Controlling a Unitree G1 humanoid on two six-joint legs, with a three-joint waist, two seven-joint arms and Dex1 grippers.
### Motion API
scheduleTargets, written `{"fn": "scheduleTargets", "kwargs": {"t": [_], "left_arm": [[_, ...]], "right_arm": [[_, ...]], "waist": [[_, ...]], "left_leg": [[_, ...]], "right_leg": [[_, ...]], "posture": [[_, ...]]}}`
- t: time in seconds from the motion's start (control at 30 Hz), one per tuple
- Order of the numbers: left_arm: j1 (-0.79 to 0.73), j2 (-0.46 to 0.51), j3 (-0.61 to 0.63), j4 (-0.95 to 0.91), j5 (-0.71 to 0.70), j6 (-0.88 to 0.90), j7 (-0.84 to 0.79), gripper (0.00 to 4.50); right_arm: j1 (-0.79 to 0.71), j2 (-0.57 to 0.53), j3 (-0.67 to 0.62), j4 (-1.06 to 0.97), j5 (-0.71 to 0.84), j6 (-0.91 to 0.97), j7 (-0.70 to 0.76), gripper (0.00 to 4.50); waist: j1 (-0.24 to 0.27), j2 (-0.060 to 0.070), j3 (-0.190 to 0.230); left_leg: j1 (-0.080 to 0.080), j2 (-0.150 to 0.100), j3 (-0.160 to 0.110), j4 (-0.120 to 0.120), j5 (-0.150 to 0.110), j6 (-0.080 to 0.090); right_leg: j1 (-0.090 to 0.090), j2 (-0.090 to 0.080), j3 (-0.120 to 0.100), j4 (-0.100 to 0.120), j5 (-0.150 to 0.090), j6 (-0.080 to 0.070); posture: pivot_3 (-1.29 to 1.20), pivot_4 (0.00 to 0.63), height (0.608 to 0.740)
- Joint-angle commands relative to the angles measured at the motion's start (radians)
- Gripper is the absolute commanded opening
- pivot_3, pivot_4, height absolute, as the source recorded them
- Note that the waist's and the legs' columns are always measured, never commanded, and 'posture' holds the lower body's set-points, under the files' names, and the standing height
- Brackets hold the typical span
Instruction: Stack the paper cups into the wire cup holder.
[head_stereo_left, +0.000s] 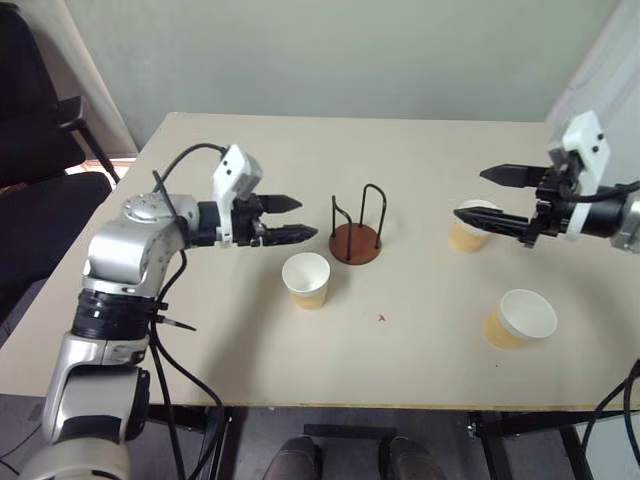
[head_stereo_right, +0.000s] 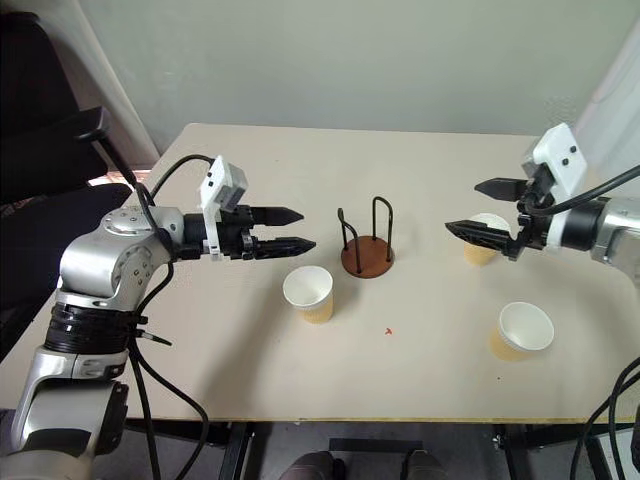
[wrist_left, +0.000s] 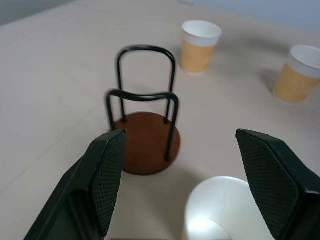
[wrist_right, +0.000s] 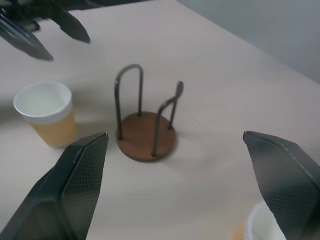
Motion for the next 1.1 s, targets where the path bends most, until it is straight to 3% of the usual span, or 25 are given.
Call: {"fn": "scheduleTargets", "kwargs": {"t": [0.03, 0.27, 0.53, 0.87, 1.1], "left_arm": [[-0.018, 0.007, 0.007, 0.005, 0.015, -0.022, 0.006, 3.76], [-0.008, -0.038, -0.013, -0.041, 0.033, 0.013, 0.072, 3.76], [-0.016, -0.103, -0.048, -0.091, 0.047, 0.033, 0.157, 3.76], [-0.066, -0.211, -0.100, 0.058, 0.165, -0.038, 0.277, 3.76], [-0.074, -0.292, -0.124, 0.082, 0.172, -0.044, 0.262, 3.76]], "right_arm": [[-0.019, -0.001, -0.024, -0.028, 0.008, -0.020, -0.004, 4.49], [0.044, 0.033, -0.064, -0.062, 0.029, -0.024, -0.040, 4.49], [0.058, 0.000, -0.102, -0.079, 0.076, 0.005, -0.017, 4.49], [0.036, -0.020, -0.097, -0.112, 0.099, 0.031, -0.047, 4.49], [0.028, -0.036, -0.103, -0.129, 0.105, 0.045, -0.054, 4.49]], "waist": [[0.001, 0.000, 0.000], [0.001, 0.000, 0.000], [0.002, 0.000, 0.000], [0.003, -0.001, 0.000], [0.004, -0.001, 0.000]], "left_leg": [[0.000, 0.000, 0.000, 0.000, 0.000, 0.000], [-0.001, 0.000, 0.000, 0.001, 0.000, 0.001], [0.000, 0.000, 0.000, 0.001, 0.000, 0.001], [0.000, 0.000, 0.000, 0.001, 0.001, 0.000], [0.000, 0.000, 0.000, 0.001, 0.001, 0.000]], "right_leg": [[0.000, 0.000, 0.000, 0.000, 0.000, 0.000], [0.001, 0.000, 0.000, -0.001, 0.000, 0.000], [0.001, 0.000, 0.000, 0.000, 0.000, 0.000], [0.001, 0.000, 0.000, 0.000, 0.000, 0.000], [0.002, 0.000, 0.000, 0.000, 0.000, 0.001]], "posture": [[0.00, 0.150, 0.740], [0.00, 0.150, 0.740], [0.00, 0.150, 0.740], [0.00, 0.150, 0.740], [0.00, 0.150, 0.740]]}}
